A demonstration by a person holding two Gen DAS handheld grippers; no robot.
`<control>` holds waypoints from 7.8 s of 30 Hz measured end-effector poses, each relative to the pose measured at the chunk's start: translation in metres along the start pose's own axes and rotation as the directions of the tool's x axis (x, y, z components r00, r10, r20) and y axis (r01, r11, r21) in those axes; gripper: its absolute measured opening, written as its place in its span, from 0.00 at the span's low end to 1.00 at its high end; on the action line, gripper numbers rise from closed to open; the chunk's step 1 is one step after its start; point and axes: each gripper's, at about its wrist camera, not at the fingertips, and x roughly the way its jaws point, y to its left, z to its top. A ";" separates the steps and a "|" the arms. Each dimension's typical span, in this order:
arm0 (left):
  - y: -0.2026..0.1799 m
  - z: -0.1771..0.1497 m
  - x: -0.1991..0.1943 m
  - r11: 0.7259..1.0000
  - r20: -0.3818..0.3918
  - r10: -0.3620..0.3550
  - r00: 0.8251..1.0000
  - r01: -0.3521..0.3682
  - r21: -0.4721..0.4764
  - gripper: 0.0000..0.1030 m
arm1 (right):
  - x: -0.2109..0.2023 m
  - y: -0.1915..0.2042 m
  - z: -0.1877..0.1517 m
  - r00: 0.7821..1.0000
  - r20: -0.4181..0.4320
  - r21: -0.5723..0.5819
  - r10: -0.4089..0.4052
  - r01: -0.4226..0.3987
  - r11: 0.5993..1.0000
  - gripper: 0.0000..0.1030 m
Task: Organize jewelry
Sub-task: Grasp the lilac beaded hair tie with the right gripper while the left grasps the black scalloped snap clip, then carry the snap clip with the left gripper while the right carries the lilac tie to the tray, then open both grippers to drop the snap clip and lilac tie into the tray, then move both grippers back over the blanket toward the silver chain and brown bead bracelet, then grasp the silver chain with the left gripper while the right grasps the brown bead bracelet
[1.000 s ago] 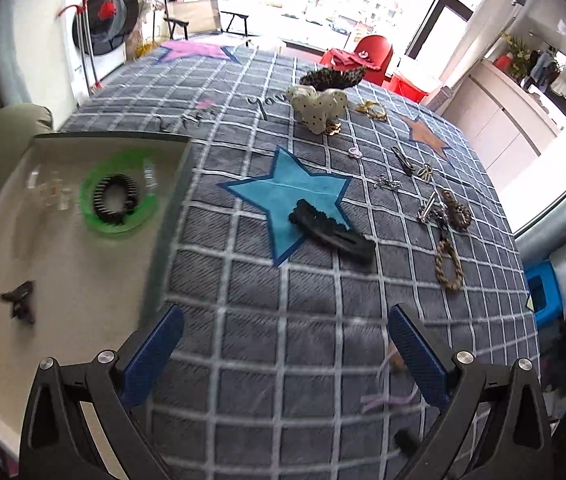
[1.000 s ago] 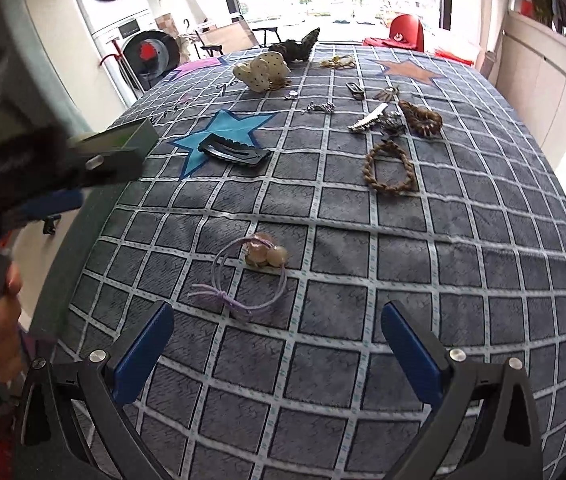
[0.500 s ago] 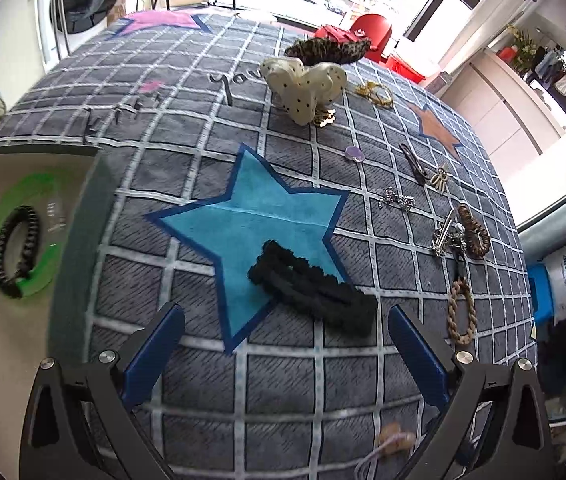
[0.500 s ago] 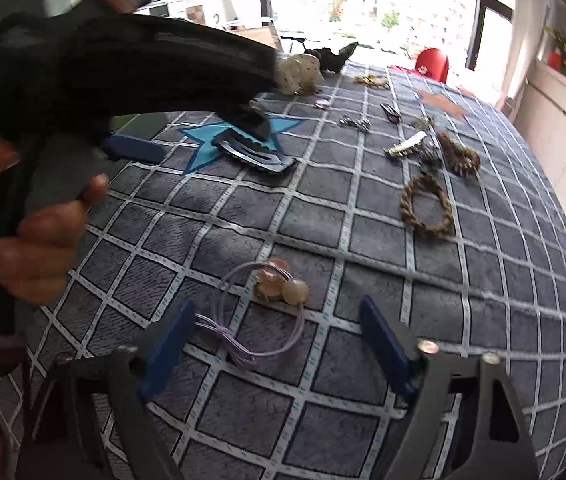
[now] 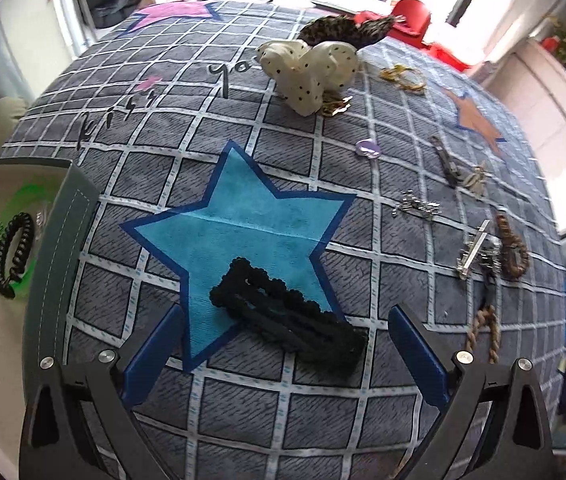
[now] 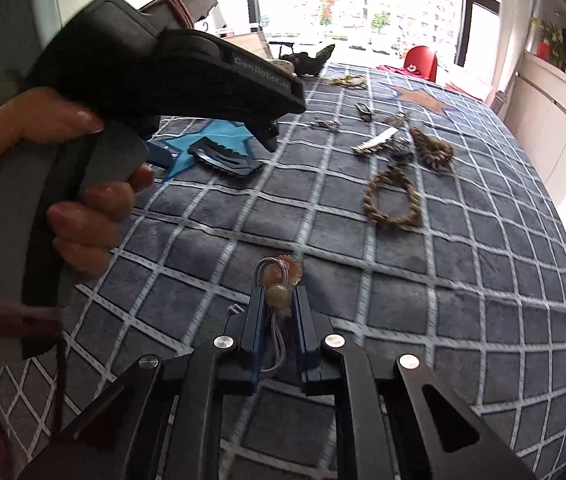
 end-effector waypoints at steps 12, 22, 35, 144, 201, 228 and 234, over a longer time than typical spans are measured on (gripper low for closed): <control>-0.031 -0.003 -0.006 0.993 0.022 0.102 0.995 -0.103 0.053 0.36 | -0.019 -0.045 -0.013 1.000 0.010 0.130 -0.013 0.011 0.991 0.14; -0.018 -0.044 -0.027 0.984 0.058 -0.022 0.998 0.011 0.180 0.35 | -0.029 -0.058 -0.018 1.000 0.023 0.184 0.006 -0.010 0.983 0.14; 0.004 -0.095 -0.079 0.959 0.101 -0.147 0.984 0.117 0.259 0.03 | -0.045 -0.056 -0.023 0.999 0.022 0.251 0.050 -0.054 0.967 0.14; 0.274 -0.113 -0.089 0.991 0.224 0.132 0.966 -0.128 -0.033 0.31 | 0.103 0.233 0.120 0.906 -0.228 -0.017 0.357 -0.371 0.929 0.15; -0.017 -0.037 -0.074 0.978 0.216 -0.030 0.976 -0.016 0.208 1.00 | 0.006 -0.130 0.074 1.000 -0.022 0.385 0.015 -0.005 0.923 0.85; -0.085 0.034 0.023 0.947 0.190 -0.062 0.980 -0.002 0.321 0.72 | 0.072 -0.164 0.116 0.997 -0.007 0.327 -0.073 0.071 0.942 0.67; -0.092 0.030 0.019 0.937 0.203 -0.082 0.976 0.006 0.350 0.51 | 0.080 -0.147 0.122 0.995 -0.002 0.251 -0.100 0.097 0.963 0.56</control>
